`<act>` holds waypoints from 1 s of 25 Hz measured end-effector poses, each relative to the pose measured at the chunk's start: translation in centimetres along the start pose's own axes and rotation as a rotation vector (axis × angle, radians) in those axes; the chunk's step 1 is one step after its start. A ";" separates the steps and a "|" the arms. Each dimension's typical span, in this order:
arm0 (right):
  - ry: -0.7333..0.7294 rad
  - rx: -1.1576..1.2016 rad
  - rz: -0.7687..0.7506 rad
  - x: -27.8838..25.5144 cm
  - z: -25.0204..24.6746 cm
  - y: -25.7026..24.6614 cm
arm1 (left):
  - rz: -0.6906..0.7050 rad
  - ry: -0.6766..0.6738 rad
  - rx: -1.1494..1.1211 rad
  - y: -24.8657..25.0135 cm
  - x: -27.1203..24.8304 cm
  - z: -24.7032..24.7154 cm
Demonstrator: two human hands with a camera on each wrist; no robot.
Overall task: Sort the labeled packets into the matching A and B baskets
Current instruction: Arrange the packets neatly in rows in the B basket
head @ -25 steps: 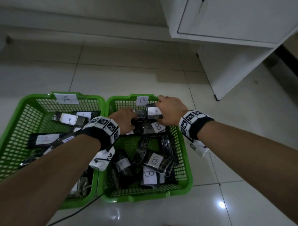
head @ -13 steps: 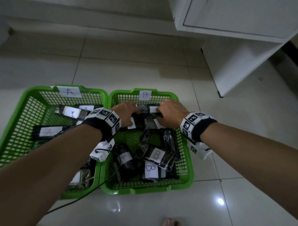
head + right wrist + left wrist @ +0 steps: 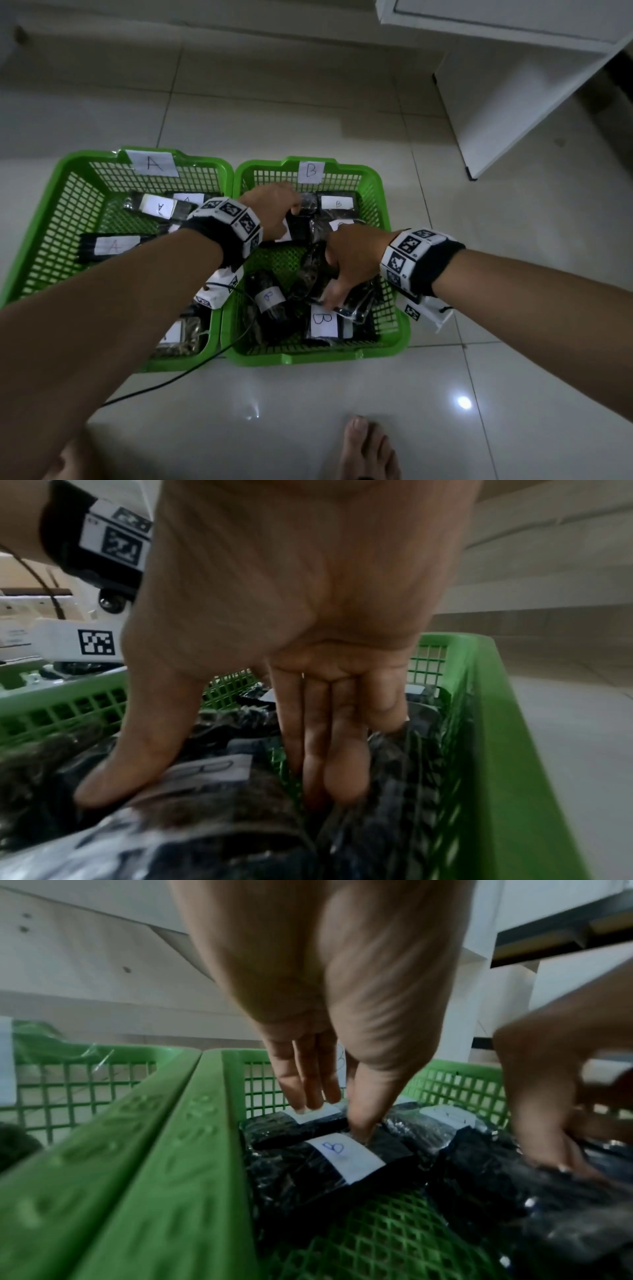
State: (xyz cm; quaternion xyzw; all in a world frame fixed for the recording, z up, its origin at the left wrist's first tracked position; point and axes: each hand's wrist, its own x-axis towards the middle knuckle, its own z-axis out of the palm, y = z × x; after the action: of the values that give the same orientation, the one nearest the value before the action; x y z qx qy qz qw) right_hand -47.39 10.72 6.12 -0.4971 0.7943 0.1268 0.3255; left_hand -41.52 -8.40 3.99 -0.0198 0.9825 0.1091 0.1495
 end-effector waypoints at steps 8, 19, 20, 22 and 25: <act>-0.163 0.307 0.064 -1.6 -1.8 1.5 | -0.045 -0.319 -0.221 3.0 -1.0 1.1; -0.253 1.009 0.144 -1.9 -2.3 5.9 | -0.042 -0.538 0.049 3.2 -1.6 2.0; -0.236 0.968 0.155 -1.7 -2.2 5.8 | -0.027 -0.596 0.086 3.0 -1.6 1.6; -0.243 0.772 0.198 -1.2 -1.8 4.6 | 0.023 -0.685 0.125 2.4 -1.8 1.3; -0.284 0.318 0.239 -0.2 -1.9 2.4 | 0.093 -0.713 0.088 1.7 -2.0 0.8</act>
State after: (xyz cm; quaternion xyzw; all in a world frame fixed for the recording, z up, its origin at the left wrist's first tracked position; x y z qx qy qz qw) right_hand -50.17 11.03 7.37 -0.3193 0.8036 0.1065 0.4908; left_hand -39.56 -6.60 4.22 0.0707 0.8722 0.0734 0.4785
